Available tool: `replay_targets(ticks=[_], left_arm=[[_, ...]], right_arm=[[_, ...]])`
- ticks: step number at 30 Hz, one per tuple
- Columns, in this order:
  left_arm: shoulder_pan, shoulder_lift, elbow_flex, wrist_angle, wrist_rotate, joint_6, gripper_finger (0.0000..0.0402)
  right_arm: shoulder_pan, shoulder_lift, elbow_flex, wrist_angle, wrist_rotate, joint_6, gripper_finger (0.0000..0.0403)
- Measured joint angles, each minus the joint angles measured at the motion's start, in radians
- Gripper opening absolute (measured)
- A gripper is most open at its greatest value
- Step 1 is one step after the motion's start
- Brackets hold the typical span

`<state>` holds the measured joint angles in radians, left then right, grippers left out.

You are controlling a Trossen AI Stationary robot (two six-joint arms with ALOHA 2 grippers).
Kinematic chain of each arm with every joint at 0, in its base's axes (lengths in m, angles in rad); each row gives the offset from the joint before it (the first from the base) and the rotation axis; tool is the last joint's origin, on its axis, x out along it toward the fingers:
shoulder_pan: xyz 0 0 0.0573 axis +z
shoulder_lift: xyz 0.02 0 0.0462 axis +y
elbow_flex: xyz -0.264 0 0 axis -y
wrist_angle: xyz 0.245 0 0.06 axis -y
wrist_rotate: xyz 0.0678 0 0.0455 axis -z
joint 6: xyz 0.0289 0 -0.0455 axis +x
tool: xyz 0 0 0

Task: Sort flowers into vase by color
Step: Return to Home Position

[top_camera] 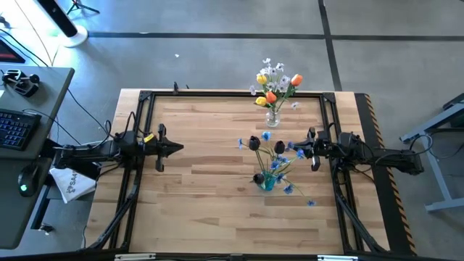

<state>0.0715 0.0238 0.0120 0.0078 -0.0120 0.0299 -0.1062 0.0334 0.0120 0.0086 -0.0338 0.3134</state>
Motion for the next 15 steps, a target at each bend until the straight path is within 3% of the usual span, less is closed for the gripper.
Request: replay_targets(ticks=[4, 10, 15], left_arm=[[0.0, 0.0, 0.0, 0.0, 0.0, 0.0, 0.0005], [0.0, 0.0, 0.0, 0.001, 0.0, 0.0, 0.0005], [0.0, 0.0, 0.0, 0.002, 0.0, 0.0, 0.0005]], right_arm=[[0.0, 0.0, 0.0, 0.0, 0.0, -0.003, 0.0], [0.0, 0.0, 0.0, -0.001, 0.016, -0.335, 0.0], [0.0, 0.0, 0.0, -0.001, 0.016, -0.374, 0.0]])
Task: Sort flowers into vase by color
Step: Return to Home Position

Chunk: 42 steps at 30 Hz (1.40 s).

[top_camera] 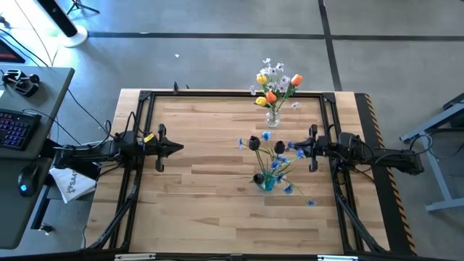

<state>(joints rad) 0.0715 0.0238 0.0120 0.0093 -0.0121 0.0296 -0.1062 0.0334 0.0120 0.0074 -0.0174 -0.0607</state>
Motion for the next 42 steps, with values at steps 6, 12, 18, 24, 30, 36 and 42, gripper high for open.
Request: replay_targets(ticks=[6, 12, 18, 24, 30, 36, 42], left_arm=[[0.0, 0.0, 0.0, 0.0, 0.0, 0.0, 0.0005], [0.0, 0.0, 0.0, 0.0, 0.0, 0.0, 0.0005], [0.0, 0.0, 0.0, 0.0, 0.0, 0.0, 0.0005], [0.0, 0.0, 0.0, 0.0, 0.0, 0.0, 0.0005], [0.0, 0.0, 0.0, 0.0, 0.0, 0.0, 0.0005], [0.0, 0.0, 0.0, 0.0, 0.0, 0.0, 0.0005], [0.0, 0.0, 0.001, 0.0, 0.0, 0.0, 0.0005]], right_arm=[[0.0, 0.0, 0.0, 0.0, 0.0, 0.071, 0.0], [0.0, 0.0, 0.0, 0.0, 0.0, 0.11, 0.0], [0.0, 0.0, 0.0, 0.0, 0.0, 0.106, 0.0], [0.0, 0.0, 0.0, 0.0, 0.0, 0.106, 0.0], [0.0, 0.0, 0.0, 0.0, 0.0, 0.106, 0.0], [0.0, 0.0, 0.0, 0.0, 0.0, 0.106, 0.0], [0.0, 0.0, 0.0, 0.0, 0.0, 0.106, 0.0]])
